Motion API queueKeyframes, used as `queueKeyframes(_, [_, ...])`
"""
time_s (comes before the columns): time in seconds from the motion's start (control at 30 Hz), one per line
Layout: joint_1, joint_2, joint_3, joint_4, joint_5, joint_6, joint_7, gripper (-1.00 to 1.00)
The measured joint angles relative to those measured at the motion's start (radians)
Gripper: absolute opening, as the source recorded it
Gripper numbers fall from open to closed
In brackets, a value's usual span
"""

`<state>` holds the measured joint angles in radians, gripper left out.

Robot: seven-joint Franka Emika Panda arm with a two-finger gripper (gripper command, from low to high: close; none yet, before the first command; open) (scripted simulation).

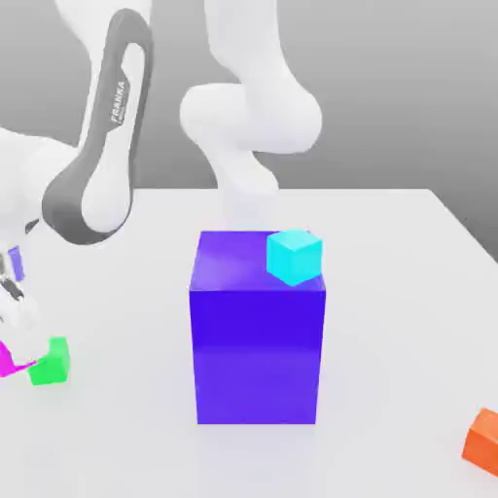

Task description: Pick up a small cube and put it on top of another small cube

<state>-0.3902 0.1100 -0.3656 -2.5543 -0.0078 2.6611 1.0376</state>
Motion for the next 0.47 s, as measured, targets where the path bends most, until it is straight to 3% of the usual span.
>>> queueKeyframes(0.17, [-0.076, -0.115, -0.031, -0.11, -0.012, 0.001, 0.209, -1.0])
queueKeyframes(0.33, [-0.113, 0.022, 0.046, -0.117, 0.135, 0.135, 0.134, -1.0])
queueKeyframes(0.37, [-0.126, 0.056, 0.067, -0.115, 0.168, 0.165, 0.11, 1.0])
queueKeyframes(0.47, [-0.126, 0.056, 0.067, -0.115, 0.168, 0.165, 0.11, 1.0])
